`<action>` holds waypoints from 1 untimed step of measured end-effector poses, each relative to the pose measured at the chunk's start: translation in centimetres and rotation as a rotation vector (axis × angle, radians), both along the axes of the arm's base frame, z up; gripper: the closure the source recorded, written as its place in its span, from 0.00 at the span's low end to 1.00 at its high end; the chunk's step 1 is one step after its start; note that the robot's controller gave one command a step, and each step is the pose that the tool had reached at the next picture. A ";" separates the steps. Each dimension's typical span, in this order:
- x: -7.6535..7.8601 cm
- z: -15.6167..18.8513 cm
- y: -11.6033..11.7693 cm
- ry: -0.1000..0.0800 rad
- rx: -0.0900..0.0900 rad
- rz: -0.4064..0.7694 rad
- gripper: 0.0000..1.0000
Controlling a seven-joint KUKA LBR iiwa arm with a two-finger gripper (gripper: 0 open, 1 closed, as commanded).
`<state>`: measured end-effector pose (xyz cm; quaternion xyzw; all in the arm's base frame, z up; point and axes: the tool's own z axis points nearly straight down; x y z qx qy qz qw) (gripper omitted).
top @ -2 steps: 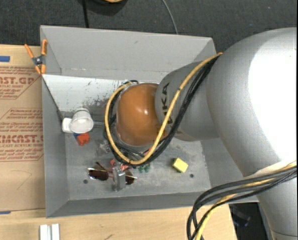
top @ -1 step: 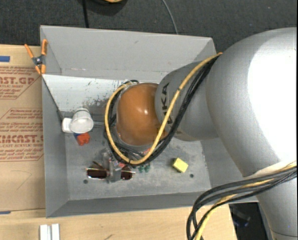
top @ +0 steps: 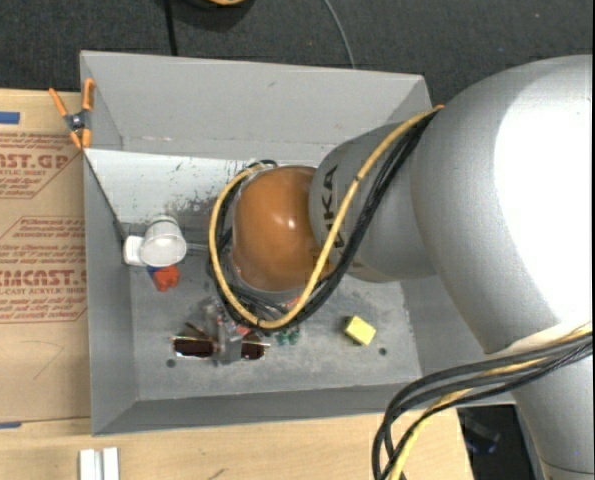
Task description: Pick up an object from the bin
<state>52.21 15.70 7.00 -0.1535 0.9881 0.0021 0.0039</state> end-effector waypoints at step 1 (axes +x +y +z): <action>0.1 0.9 -0.1 0.001 0.001 -0.010 1.00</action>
Offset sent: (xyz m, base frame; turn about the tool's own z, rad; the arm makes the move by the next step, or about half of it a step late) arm 0.0131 -0.0059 0.0075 0.0306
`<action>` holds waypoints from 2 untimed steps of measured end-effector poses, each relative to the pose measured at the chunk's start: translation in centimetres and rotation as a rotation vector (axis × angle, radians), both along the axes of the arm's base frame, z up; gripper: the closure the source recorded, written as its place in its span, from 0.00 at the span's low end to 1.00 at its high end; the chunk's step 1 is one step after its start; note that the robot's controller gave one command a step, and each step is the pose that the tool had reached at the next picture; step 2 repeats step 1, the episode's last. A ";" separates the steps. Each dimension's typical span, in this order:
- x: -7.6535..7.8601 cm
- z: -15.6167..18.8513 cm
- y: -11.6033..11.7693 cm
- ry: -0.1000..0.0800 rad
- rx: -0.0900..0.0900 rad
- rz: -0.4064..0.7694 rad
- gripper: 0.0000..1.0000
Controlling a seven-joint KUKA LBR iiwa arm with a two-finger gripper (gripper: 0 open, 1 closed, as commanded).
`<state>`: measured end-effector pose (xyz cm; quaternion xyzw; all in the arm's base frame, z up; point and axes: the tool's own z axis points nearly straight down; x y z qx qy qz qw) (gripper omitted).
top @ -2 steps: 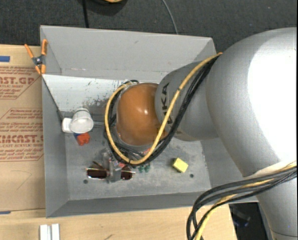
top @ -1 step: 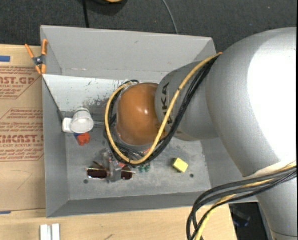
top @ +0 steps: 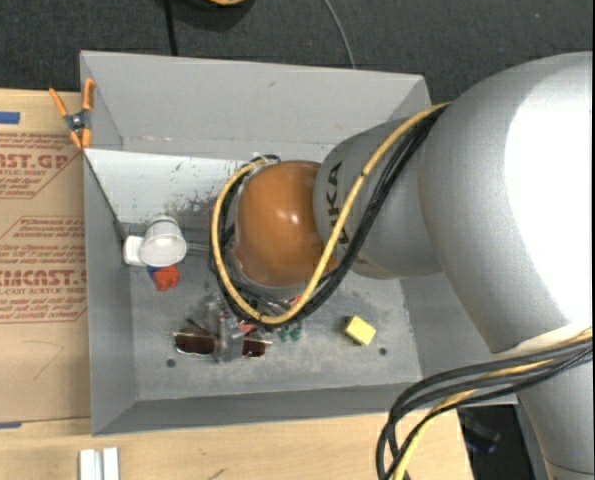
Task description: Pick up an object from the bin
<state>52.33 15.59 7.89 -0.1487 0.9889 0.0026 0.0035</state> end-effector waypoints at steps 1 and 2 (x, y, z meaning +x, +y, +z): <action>0.8 0.1 -0.2 -0.002 0.001 -0.012 1.00; 0.8 0.1 -0.2 -0.002 0.001 -0.012 1.00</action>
Offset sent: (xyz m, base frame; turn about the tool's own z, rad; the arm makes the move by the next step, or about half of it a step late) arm 0.0333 0.0057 -0.0089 -0.0002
